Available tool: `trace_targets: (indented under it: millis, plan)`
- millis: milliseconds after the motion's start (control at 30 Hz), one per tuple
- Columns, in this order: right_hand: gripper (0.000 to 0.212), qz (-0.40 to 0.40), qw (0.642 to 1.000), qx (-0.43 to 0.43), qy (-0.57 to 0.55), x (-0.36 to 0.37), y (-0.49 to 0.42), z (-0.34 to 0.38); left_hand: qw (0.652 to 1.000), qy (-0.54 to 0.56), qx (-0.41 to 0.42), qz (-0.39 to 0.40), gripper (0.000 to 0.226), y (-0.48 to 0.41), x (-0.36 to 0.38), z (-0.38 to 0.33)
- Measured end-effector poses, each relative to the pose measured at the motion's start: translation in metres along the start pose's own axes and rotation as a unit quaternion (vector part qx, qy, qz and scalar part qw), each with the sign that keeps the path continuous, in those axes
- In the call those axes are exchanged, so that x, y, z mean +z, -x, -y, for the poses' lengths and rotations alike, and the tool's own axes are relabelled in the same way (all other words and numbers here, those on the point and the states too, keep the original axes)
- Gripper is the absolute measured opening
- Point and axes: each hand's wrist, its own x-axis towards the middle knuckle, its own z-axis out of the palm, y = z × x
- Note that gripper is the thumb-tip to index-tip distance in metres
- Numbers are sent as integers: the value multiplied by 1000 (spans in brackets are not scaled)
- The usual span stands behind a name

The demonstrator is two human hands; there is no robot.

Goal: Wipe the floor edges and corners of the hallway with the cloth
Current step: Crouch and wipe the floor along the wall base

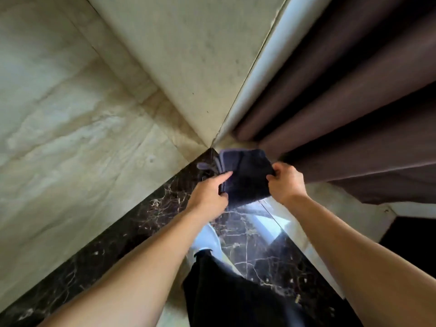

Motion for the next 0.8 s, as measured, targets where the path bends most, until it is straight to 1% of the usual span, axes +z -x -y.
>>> trace_targets:
  millis: [67, 133, 167, 200, 233, 300, 367, 433, 467, 533, 600, 633, 667, 733, 800]
  plan:
    - [3, -22, 1000, 5, -11, 42, -42, -20, 1000, -4, 22, 15, 64, -50, 19, 26]
    - [29, -49, 998, 26, -40, 81, -76, -39, 998, -9, 40, 38, 65, -88, 38, 51]
    - [44, -60, 996, 35, -54, 97, -85, -46, 997, -39, 55, 31, 64, -101, 45, 64]
    - [55, -69, 996, 31, -55, 116, -92, -52, 994, -83, 73, -2, 61, -112, 53, 79]
    - [62, -72, 996, 18, -40, 130, -92, -55, 985, -132, 93, -55, 57, -117, 57, 92]
    - [71, -72, 997, -15, 23, 153, -82, -56, 960, -214, 112, -141, 50, -119, 61, 113]
    - [72, -72, 991, -95, 53, 164, -76, -54, 941, -247, 118, -199, 48, -112, 57, 130]
    - [68, -51, 981, -168, 88, 167, -96, -54, 923, -291, 111, -227, 52, -111, 40, 142]
    - [67, -26, 978, -173, 118, 169, -111, -57, 915, -311, 104, -234, 53, -112, 30, 148]
    - [68, 28, 978, -124, 167, 178, -127, -57, 907, -348, 67, -227, 59, -108, 12, 161]
    - [70, 5, 984, -71, 166, 197, -124, -43, 903, -371, 22, -216, 66, -99, -2, 176]
    - [70, -12, 982, -74, 172, 211, -116, -27, 902, -374, -7, -217, 69, -94, -10, 184]
    - [69, -16, 977, -103, 185, 225, -104, -9, 900, -375, -29, -220, 71, -89, -16, 193]
    - [69, 25, 953, -211, 215, 250, -73, 22, 901, -371, -42, -220, 70, -85, -24, 208]
    - [69, 73, 905, -336, 250, 267, -48, 40, 904, -369, -38, -214, 70, -83, -25, 221]
